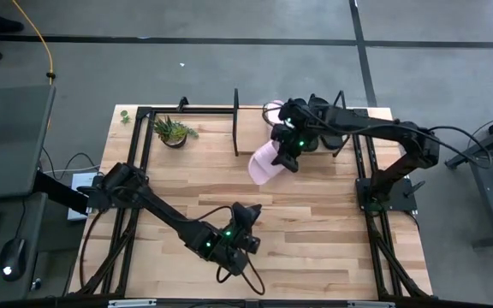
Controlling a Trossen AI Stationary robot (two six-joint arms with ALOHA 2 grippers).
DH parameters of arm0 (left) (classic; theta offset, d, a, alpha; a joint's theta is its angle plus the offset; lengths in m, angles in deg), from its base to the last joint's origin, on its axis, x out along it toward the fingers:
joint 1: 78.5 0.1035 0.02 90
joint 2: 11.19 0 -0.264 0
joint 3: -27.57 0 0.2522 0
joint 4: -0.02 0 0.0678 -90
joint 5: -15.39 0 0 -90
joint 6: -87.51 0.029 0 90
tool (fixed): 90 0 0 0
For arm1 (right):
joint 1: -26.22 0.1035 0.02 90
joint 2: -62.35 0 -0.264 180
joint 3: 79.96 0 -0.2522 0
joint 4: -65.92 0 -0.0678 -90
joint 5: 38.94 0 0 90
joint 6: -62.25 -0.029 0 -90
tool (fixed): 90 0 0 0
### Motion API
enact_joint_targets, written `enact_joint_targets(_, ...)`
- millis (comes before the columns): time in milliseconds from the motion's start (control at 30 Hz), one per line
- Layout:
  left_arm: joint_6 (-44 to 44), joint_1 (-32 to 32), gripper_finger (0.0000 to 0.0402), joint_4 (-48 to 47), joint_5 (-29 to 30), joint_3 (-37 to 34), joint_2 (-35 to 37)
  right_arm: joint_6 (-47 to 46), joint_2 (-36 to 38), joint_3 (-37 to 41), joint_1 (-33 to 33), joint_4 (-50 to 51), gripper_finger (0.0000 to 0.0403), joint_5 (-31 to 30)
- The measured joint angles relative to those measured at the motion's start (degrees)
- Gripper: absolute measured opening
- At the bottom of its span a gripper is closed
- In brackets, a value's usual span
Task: Pick and place slides into the shelf
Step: Put the pink slide on the shelf
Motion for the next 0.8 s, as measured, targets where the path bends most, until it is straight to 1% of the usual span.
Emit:
enact_joint_targets(100,-4.55,0.07,0.0143,-3.3,-5.19,0.0,2.64,3.16,0.06,-4.02,-1.26,3.79,0.0002,-1.83)
enact_joint_targets(167,-7.47,0.35,0.0143,-5.04,-8.59,0.0,4.52,4.82,0.11,-6.21,-1.66,3.66,0.0002,-5.06)
enact_joint_targets(233,-10.41,0.4,0.0143,-7.66,-12.15,0.0,6.61,6.82,0.11,-8.04,-2.21,3.77,0.0002,-6.8)
enact_joint_targets(300,-13.34,0.55,0.0143,-10.73,-15.91,0.03,8.48,8.92,0.11,-9.31,-2.96,3.55,0.0002,-5.99)
enact_joint_targets(400,-17.14,0.81,0.0143,-15.17,-19.9,0.02,10.59,10.97,0.11,-9.92,-4.35,3.59,0.0002,-4.53)
enact_joint_targets(467,-18.92,0.81,0.0143,-18.98,-21.68,-0.07,12.17,11.29,-0.07,-10.0,-5.57,3.79,0.0002,-3.82)
enact_joint_targets(567,-20.24,0.86,0.0143,-21.78,-23.92,-0.03,13.98,12.49,-1.69,-10.18,-7.55,3.77,0.0002,-2.33)
enact_joint_targets(700,-21.29,0.85,0.0143,-23.07,-26.15,-0.06,15.9,14.92,-5.4,-10.47,-9.63,4.47,0.0002,-1.55)
enact_joint_targets(800,-21.84,0.87,0.0143,-23.25,-28.71,0.0,17.38,18.7,-8.36,-11.6,-10.67,7.32,0.0002,-0.73)
